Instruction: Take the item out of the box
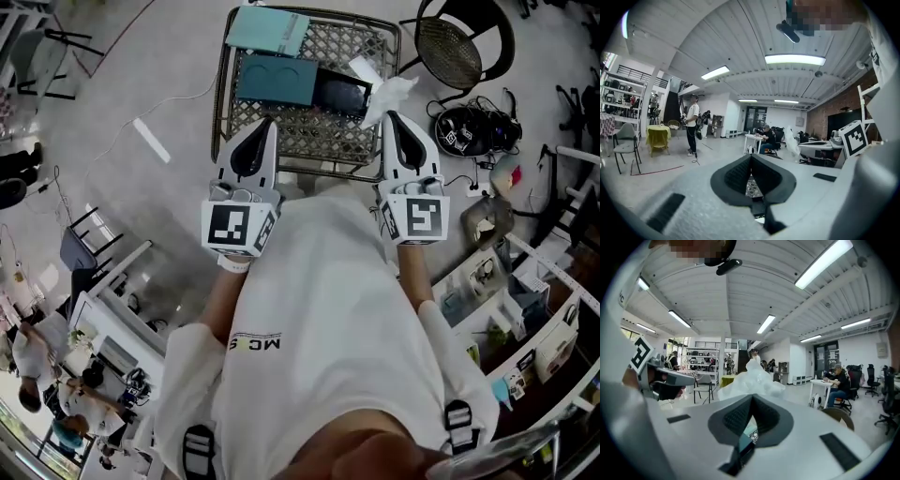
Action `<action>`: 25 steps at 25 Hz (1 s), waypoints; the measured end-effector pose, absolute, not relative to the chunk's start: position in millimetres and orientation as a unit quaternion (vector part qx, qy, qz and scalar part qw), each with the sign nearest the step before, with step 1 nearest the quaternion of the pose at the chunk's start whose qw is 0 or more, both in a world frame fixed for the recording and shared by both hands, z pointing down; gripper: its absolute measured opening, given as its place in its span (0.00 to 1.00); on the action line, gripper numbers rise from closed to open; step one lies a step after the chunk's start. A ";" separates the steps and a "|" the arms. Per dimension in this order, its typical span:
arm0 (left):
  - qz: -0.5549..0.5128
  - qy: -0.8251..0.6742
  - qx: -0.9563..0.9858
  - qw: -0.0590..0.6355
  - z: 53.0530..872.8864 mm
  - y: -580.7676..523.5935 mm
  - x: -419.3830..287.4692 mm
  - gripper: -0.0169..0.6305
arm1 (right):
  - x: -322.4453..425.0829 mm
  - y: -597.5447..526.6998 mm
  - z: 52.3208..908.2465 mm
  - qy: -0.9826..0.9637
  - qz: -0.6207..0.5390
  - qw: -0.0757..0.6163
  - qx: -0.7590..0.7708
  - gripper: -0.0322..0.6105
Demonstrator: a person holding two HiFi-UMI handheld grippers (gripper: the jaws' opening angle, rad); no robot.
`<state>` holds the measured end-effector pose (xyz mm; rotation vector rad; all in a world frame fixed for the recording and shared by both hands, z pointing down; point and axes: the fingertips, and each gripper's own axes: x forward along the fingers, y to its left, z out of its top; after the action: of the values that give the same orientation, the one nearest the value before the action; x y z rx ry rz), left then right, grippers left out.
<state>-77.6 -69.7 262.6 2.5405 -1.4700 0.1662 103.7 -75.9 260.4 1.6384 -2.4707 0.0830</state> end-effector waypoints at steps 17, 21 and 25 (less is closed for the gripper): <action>0.056 -0.502 0.858 0.092 256.7 -68.4 -80.9 0.05 | 106.7 -72.7 256.0 -0.826 0.024 0.064 0.559 0.07; 0.054 -0.502 0.858 0.092 257.0 -68.7 -77.6 0.05 | 108.6 -74.8 255.1 -0.827 0.024 0.063 0.558 0.07; 0.055 -0.501 0.858 0.093 258.5 -68.8 -77.6 0.05 | 109.2 -74.4 253.6 -0.827 0.024 0.060 0.559 0.07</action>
<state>-77.6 -68.8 258.5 2.5477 -1.4879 0.1640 109.2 -74.4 253.6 1.6907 -2.5034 0.0720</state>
